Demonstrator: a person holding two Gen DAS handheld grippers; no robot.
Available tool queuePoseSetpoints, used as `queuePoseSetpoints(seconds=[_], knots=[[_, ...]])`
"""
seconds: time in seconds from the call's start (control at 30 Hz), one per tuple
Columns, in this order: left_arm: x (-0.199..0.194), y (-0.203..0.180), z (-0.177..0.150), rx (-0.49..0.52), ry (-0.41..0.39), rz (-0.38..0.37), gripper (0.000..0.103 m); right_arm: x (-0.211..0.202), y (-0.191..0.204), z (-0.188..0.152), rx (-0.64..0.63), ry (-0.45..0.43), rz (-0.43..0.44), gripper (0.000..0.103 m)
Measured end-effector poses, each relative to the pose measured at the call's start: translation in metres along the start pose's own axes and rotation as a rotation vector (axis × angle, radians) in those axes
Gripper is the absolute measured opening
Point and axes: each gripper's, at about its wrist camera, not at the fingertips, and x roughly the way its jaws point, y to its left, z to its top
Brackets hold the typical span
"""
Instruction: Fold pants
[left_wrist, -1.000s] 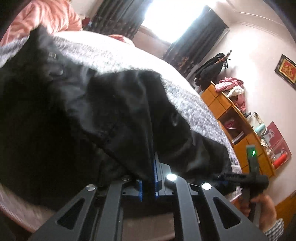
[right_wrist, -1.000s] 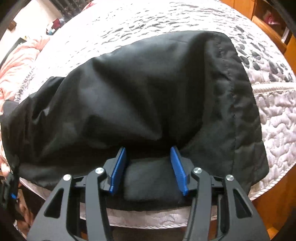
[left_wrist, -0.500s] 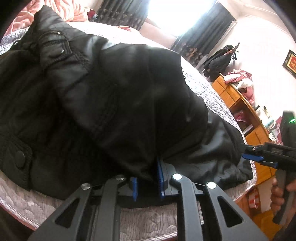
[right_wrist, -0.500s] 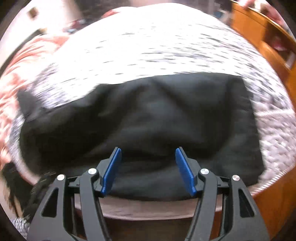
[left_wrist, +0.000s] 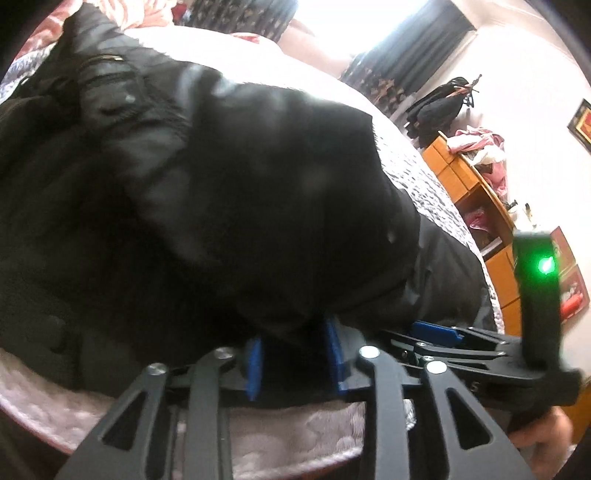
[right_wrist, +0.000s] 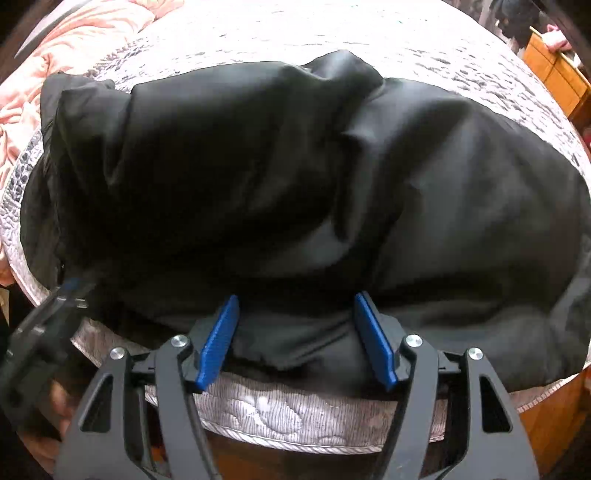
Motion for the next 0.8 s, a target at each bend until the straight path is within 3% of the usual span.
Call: queuePoseSetpoints(seconds=[0.07,0.17,0.4,0.57,0.63,0.67,0.8], knots=[[-0.016,0.013,0.011,-0.029,-0.006,0.015,0.054,0.000,-0.002,-0.002,0.001,-0.006,0.006,0.065],[-0.039,0.039,0.033,-0.056,-0.049,0.072,0.062,-0.001,-0.004,-0.008,0.009,-0.013,0.009,0.065],[-0.044,0.103,0.108,-0.197,-0.085,0.117,0.065,-0.004,-0.009,-0.015,0.024,-0.014,0.022,0.065],[-0.028,0.122,0.135,-0.258,-0.063,0.094,0.068,-0.004,-0.007,-0.013,0.026,-0.008,0.025,0.066],[-0.025,0.128,0.140,-0.276,-0.068,0.070,0.057,-0.002,-0.008,-0.011,0.027,-0.006,0.028,0.066],[-0.023,0.129,0.141,-0.279,-0.063,0.047,0.039,-0.002,-0.008,-0.010,0.027,-0.006,0.028,0.067],[-0.031,0.135,0.139,-0.264,-0.115,0.033,0.017,0.001,-0.006,-0.009,0.025,-0.004,0.030,0.071]])
